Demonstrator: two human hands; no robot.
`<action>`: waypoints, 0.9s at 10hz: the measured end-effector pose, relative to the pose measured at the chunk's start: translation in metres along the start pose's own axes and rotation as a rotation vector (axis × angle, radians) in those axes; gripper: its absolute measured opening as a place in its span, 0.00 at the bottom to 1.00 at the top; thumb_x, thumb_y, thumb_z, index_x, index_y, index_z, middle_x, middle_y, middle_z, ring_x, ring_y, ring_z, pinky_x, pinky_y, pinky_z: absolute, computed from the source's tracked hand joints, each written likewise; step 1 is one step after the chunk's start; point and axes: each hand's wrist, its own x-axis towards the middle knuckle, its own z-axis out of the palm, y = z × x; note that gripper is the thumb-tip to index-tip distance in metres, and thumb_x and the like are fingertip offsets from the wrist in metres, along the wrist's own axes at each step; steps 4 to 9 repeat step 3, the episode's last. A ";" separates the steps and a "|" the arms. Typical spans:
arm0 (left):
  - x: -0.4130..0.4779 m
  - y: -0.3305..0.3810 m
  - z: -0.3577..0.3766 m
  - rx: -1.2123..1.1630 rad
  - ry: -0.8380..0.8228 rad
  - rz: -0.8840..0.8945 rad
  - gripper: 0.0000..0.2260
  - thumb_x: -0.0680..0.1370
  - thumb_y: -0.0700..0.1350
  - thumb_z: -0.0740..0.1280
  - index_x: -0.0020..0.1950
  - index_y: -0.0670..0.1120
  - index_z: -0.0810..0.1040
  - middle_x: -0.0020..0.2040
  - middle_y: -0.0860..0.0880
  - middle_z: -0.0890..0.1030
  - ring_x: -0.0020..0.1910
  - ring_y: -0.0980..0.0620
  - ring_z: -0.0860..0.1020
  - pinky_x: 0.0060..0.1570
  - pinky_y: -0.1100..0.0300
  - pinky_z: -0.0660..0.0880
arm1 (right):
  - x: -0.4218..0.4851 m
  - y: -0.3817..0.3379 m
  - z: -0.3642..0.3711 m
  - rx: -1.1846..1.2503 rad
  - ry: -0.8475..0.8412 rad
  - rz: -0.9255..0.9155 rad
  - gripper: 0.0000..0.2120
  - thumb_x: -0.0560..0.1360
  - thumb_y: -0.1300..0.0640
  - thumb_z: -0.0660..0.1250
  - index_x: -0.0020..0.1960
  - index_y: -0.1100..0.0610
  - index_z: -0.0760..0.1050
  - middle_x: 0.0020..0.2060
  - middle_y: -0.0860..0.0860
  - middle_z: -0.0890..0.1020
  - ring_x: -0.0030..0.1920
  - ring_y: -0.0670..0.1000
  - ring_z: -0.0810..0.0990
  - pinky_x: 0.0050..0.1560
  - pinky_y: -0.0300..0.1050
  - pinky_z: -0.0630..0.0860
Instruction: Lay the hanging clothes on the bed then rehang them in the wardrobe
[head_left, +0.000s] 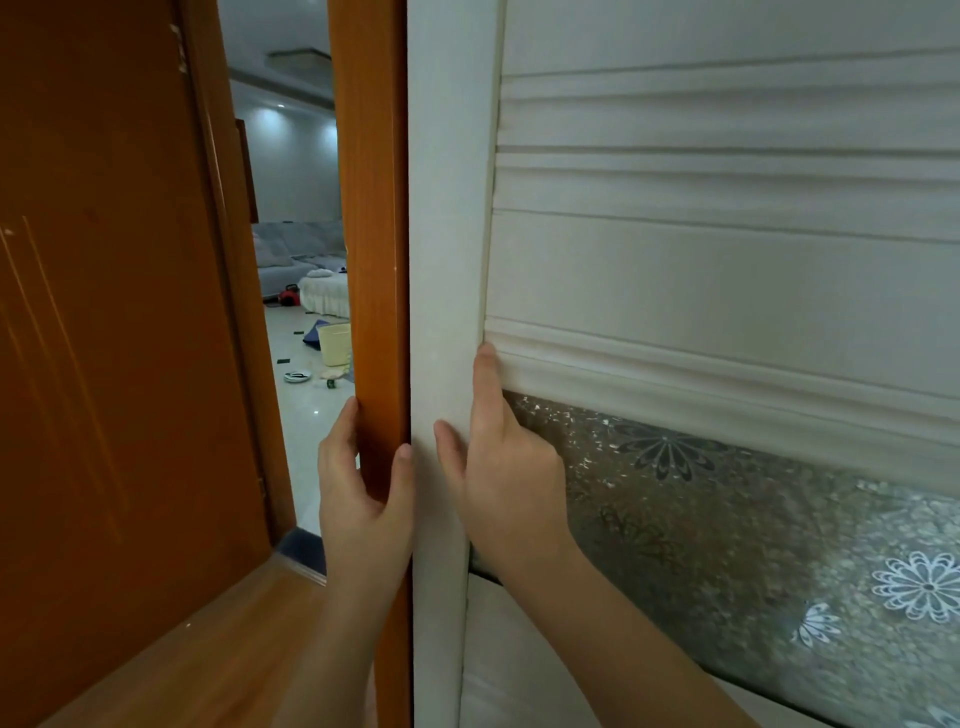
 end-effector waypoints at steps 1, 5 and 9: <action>0.000 0.001 0.001 -0.015 0.012 -0.003 0.24 0.77 0.44 0.62 0.72 0.51 0.59 0.63 0.59 0.64 0.62 0.61 0.62 0.60 0.60 0.64 | -0.002 0.002 -0.003 0.074 -0.071 0.029 0.25 0.70 0.51 0.58 0.64 0.60 0.64 0.35 0.47 0.82 0.21 0.43 0.75 0.20 0.32 0.69; 0.000 0.002 -0.009 0.050 0.048 -0.045 0.22 0.78 0.46 0.61 0.71 0.54 0.61 0.70 0.53 0.68 0.66 0.55 0.66 0.64 0.53 0.67 | -0.020 0.031 -0.037 0.361 -0.263 -0.045 0.18 0.73 0.52 0.57 0.61 0.54 0.66 0.39 0.47 0.83 0.30 0.43 0.80 0.29 0.32 0.75; 0.000 0.002 -0.009 0.050 0.048 -0.045 0.22 0.78 0.46 0.61 0.71 0.54 0.61 0.70 0.53 0.68 0.66 0.55 0.66 0.64 0.53 0.67 | -0.020 0.031 -0.037 0.361 -0.263 -0.045 0.18 0.73 0.52 0.57 0.61 0.54 0.66 0.39 0.47 0.83 0.30 0.43 0.80 0.29 0.32 0.75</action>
